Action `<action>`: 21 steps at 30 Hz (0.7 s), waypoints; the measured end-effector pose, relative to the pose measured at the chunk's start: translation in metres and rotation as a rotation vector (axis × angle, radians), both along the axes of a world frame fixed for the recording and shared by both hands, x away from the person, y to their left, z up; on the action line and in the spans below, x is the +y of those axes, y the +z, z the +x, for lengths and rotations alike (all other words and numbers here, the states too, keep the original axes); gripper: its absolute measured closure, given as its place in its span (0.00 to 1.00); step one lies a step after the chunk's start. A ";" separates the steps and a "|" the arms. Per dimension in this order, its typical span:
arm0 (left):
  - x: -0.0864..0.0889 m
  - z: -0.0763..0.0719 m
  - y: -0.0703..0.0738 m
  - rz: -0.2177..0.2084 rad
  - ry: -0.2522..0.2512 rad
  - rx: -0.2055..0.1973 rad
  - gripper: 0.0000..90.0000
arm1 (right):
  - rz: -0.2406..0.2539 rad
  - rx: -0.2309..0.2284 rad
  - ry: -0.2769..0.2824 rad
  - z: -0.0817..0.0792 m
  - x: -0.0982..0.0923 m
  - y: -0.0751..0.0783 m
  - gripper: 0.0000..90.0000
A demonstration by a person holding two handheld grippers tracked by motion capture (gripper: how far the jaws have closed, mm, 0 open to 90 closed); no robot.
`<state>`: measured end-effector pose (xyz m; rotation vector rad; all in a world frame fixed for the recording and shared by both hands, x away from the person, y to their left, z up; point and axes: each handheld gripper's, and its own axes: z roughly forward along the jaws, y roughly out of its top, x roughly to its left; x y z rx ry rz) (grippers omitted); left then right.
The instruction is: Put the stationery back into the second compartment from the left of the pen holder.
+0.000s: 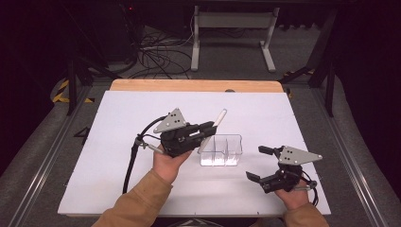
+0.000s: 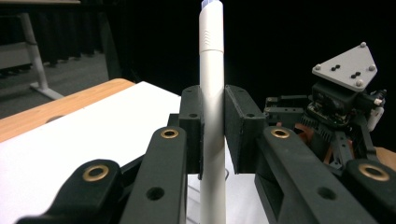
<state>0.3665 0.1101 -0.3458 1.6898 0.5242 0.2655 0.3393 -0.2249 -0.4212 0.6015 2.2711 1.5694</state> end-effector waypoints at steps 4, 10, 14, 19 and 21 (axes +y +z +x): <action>-0.009 0.005 -0.001 0.005 -0.013 0.003 0.87 | -0.002 0.001 0.001 0.000 0.000 0.000 0.03; -0.021 0.011 -0.002 0.002 -0.030 0.000 0.87 | 0.000 0.001 0.005 0.000 0.000 0.000 0.03; -0.028 0.014 -0.005 0.010 -0.017 -0.010 0.87 | 0.003 0.004 0.010 0.000 0.000 0.000 0.03; -0.034 0.019 -0.011 -0.014 -0.028 -0.027 0.87 | 0.003 0.005 0.013 0.000 0.000 -0.001 0.03; -0.036 0.021 -0.012 -0.028 -0.040 -0.036 0.87 | 0.002 0.004 0.014 0.000 0.000 -0.001 0.03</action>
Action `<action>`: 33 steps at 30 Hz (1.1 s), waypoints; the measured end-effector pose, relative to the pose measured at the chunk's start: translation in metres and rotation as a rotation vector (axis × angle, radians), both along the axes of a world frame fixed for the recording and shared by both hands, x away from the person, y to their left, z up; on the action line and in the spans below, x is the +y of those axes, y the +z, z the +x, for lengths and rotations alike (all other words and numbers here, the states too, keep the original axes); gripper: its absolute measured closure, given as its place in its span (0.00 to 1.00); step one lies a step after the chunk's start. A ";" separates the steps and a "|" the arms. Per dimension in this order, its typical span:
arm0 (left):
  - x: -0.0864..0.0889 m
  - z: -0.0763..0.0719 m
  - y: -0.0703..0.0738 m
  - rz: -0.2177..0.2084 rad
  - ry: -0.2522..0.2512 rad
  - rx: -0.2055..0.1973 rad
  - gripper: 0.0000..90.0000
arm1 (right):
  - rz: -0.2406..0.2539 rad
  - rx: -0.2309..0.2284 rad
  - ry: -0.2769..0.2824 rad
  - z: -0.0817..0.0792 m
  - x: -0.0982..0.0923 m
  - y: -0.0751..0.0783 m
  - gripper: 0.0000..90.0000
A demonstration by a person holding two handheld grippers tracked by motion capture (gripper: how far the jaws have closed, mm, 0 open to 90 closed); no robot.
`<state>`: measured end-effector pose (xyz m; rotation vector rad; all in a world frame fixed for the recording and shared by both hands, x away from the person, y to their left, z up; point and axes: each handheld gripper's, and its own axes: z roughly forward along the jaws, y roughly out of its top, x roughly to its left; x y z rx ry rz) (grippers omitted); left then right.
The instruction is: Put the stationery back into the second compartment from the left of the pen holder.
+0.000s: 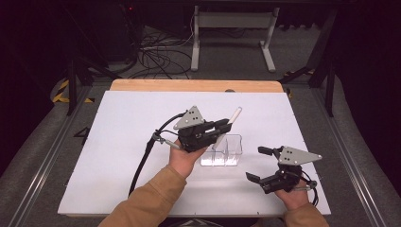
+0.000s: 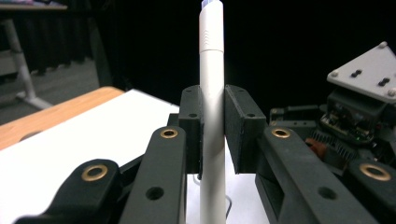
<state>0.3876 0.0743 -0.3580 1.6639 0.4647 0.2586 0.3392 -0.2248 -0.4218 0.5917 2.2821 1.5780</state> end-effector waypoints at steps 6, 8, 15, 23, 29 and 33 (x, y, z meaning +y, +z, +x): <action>-0.005 0.005 -0.006 -0.007 -0.031 0.012 0.87 | 0.003 -0.003 0.001 0.000 0.000 0.000 0.02; -0.007 0.006 -0.008 -0.004 -0.035 0.012 0.87 | 0.002 -0.004 0.003 0.000 0.000 0.000 0.02; -0.013 0.010 -0.013 -0.002 -0.033 0.017 0.87 | 0.001 -0.004 0.008 0.000 0.000 0.000 0.02; -0.011 0.015 -0.019 0.009 -0.043 0.033 0.86 | 0.000 -0.004 0.009 -0.001 0.000 0.000 0.02; -0.011 0.017 -0.024 0.012 -0.032 0.011 0.86 | 0.002 -0.006 0.013 -0.001 0.000 0.000 0.02; -0.008 0.019 -0.027 -0.001 -0.039 0.004 0.86 | 0.000 -0.007 0.012 -0.001 0.000 0.000 0.02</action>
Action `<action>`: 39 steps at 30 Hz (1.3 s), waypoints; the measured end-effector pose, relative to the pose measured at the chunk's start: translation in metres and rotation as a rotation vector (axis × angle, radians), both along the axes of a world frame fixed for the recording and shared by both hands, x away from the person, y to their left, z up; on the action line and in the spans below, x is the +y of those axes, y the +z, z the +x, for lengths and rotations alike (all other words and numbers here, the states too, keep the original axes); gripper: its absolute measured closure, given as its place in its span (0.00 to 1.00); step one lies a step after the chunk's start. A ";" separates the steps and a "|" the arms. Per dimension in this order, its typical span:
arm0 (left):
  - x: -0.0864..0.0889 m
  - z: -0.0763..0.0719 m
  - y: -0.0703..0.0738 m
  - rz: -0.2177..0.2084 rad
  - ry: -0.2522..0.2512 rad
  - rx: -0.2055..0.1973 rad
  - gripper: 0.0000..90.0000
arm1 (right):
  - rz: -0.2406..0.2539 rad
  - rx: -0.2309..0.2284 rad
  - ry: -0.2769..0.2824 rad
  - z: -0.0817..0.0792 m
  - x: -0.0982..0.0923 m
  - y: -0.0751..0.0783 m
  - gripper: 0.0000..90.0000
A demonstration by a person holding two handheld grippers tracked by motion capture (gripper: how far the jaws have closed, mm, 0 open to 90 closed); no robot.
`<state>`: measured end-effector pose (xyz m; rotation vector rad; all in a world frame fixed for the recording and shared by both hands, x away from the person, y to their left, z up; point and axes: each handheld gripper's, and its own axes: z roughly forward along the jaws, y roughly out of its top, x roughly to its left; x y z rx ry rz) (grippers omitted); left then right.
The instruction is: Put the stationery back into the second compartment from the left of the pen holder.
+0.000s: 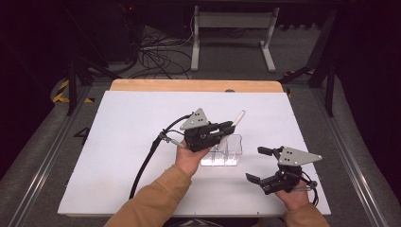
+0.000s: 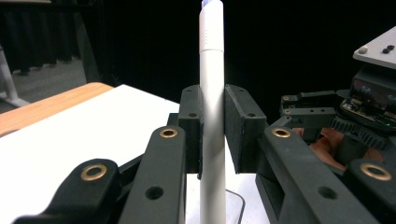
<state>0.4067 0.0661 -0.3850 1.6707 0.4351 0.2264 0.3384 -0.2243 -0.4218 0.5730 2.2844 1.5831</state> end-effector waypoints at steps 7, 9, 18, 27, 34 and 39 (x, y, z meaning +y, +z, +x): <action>-0.001 0.002 -0.005 0.007 -0.003 0.008 0.86 | 0.000 -0.001 0.001 0.000 0.000 0.000 0.02; -0.001 0.002 -0.006 0.010 -0.001 0.005 0.86 | -0.002 -0.001 0.001 0.000 0.000 0.000 0.02; 0.001 0.000 -0.012 0.041 0.006 0.031 0.86 | 0.000 -0.001 0.001 0.000 0.000 0.000 0.02; 0.005 -0.006 -0.018 0.111 0.019 0.050 0.86 | 0.000 0.002 -0.002 0.001 0.000 0.000 0.02; 0.011 -0.011 -0.021 0.131 0.026 0.031 0.76 | 0.001 0.003 -0.002 0.001 0.001 0.000 0.02; 0.024 -0.019 -0.006 0.110 0.073 -0.021 0.48 | 0.006 0.005 -0.008 0.002 -0.001 0.000 0.02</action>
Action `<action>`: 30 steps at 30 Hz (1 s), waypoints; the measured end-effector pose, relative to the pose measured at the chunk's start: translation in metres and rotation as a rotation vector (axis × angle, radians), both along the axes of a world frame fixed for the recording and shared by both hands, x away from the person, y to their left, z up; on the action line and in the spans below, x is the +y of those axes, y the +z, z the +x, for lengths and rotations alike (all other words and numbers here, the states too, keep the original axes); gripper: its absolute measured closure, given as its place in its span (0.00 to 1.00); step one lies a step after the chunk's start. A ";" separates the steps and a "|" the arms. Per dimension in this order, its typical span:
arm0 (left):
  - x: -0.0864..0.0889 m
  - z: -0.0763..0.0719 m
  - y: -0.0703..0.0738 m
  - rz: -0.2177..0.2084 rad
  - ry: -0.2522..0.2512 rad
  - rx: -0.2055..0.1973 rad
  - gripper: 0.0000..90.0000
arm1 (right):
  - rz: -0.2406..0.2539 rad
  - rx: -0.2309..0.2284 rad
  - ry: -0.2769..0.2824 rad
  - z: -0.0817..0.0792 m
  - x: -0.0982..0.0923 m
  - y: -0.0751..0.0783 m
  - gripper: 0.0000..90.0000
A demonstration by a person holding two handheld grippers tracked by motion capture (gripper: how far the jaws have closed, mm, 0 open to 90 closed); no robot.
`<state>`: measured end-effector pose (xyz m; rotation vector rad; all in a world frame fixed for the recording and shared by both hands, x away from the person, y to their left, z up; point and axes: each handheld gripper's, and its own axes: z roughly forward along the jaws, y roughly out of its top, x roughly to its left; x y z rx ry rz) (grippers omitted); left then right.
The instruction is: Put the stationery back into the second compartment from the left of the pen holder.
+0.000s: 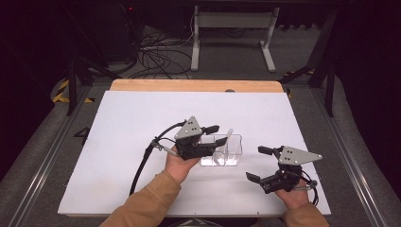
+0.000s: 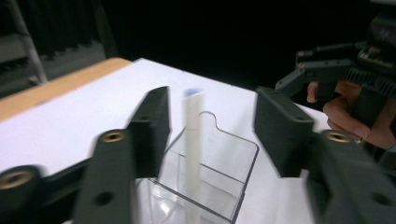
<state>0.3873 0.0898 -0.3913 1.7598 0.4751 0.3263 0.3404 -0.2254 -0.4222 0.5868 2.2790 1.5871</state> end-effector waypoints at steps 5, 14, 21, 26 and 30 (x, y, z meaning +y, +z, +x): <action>0.015 -0.014 0.014 0.003 0.010 -0.046 0.32 | 0.000 -0.002 0.001 0.001 0.001 0.000 0.02; 0.038 -0.033 0.028 0.036 -0.003 -0.043 0.12 | 0.008 -0.006 -0.003 0.000 0.002 0.000 0.02; 0.066 -0.047 0.030 0.042 0.012 -0.027 0.08 | 0.017 -0.012 -0.013 -0.002 0.001 0.000 0.02; 0.089 -0.058 0.022 0.095 0.042 -0.038 0.07 | 0.020 -0.012 -0.022 -0.002 0.001 0.000 0.02; 0.107 -0.067 0.013 0.110 0.058 -0.030 0.07 | 0.022 -0.011 -0.028 -0.004 0.001 -0.002 0.02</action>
